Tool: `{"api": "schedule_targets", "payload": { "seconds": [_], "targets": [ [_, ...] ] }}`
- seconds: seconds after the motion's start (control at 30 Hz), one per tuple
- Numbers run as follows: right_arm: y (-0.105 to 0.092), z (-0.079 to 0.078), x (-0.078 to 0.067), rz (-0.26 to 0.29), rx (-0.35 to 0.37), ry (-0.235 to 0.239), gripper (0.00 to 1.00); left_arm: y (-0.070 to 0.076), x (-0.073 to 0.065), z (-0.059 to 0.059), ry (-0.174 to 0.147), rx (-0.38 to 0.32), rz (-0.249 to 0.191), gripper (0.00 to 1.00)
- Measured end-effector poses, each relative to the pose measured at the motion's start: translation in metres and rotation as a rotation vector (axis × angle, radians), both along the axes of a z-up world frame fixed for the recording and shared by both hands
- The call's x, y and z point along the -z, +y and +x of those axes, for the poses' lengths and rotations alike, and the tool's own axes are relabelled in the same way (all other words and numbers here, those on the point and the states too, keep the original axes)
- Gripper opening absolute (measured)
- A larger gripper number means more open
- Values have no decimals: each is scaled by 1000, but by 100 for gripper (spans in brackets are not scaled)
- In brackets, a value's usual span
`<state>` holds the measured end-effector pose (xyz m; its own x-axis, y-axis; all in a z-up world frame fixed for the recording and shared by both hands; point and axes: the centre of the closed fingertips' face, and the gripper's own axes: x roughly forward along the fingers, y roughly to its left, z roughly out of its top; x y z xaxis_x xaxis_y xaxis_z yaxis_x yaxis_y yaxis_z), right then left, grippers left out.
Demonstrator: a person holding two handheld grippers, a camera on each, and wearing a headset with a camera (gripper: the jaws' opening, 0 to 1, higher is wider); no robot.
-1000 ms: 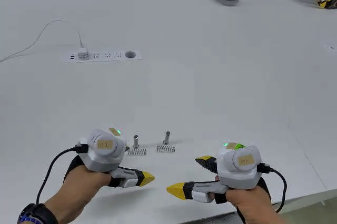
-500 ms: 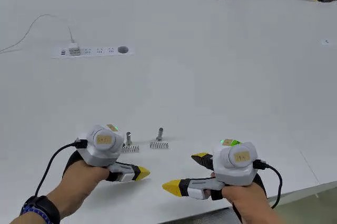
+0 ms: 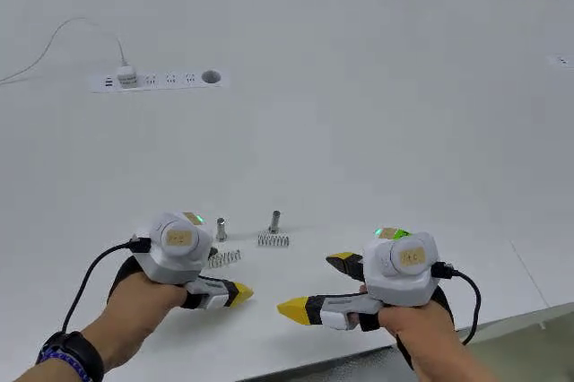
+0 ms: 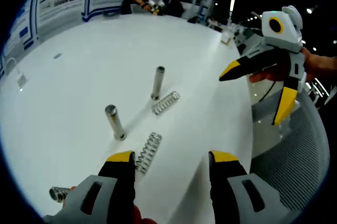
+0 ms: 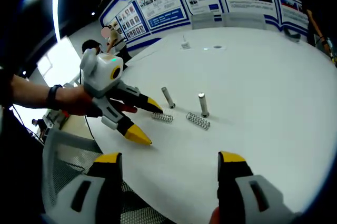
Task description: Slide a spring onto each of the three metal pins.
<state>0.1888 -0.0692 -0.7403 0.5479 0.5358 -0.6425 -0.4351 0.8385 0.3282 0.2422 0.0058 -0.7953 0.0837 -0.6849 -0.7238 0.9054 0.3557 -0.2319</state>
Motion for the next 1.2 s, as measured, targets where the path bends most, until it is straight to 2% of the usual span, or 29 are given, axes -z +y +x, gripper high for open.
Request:
{"api": "schedule_targets", "payload": {
  "seconds": [0.2, 0.43, 0.6, 0.63, 0.77, 1.0, 1.1, 1.2],
  "targets": [
    [-1, -1, 1, 2, 1, 3, 75, 1, 2, -3, 5, -14, -5, 56],
    [-1, -3, 0, 4, 1, 5, 75, 4, 3, -6, -15, -4, 6, 50],
    [-1, -2, 1, 7, 3, 3, 74, 8, 7, -11, -59, 28, 32, 42],
    [-1, -2, 1, 8, 3, 4, 74, 10, 7, -11, -80, 44, 50, 38],
    [0, -3, 1, 11, 1, 5, 74, 10, 7, -17, -92, 72, 56, 33],
    [1, -4, 2, 11, -3, 8, 74, 12, 11, -20, -147, 122, 86, 24],
    [2, -4, 2, 12, -4, 9, 74, 15, 12, -18, -170, 130, 105, 17],
    [3, -4, 2, 14, -6, 10, 74, 17, 12, -17, -168, 116, 104, 11]
  ]
}}
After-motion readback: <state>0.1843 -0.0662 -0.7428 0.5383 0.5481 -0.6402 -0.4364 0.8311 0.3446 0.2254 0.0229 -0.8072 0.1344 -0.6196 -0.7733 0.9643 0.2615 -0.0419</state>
